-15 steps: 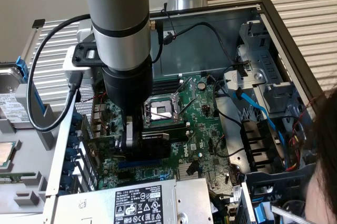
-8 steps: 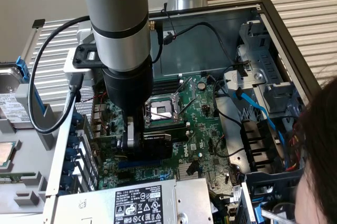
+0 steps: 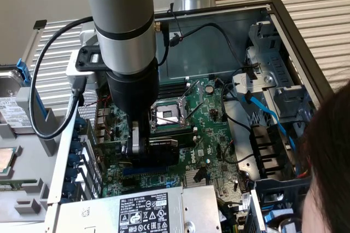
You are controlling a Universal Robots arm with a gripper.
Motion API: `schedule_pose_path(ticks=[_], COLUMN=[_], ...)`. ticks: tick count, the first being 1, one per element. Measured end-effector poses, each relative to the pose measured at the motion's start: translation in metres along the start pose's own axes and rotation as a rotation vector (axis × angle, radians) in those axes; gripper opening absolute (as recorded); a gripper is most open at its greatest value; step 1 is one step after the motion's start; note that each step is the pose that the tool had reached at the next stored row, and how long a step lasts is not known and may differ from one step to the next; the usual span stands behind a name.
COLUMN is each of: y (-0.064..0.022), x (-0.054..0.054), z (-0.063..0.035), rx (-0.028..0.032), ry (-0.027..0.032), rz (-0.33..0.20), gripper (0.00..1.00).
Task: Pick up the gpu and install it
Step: 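Insert the gpu into the slot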
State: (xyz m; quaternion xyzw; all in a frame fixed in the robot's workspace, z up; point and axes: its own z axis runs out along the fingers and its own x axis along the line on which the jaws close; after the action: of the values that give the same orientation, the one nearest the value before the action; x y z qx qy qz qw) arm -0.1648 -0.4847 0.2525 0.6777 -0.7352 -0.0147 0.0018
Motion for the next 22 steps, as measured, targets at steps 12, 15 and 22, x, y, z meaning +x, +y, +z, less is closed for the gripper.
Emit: schedule_pose_path(ticks=[12,15,22], y=[0.0042,0.0045,0.0086], x=[0.0001,-0.0005,-0.0003], z=[0.0025,0.0029,0.0060], rx=[0.0042,0.0068,0.0256], ry=[0.0001,-0.0001,-0.0015], rz=[0.000,0.000,-0.002], gripper=[0.27,0.27,0.27])
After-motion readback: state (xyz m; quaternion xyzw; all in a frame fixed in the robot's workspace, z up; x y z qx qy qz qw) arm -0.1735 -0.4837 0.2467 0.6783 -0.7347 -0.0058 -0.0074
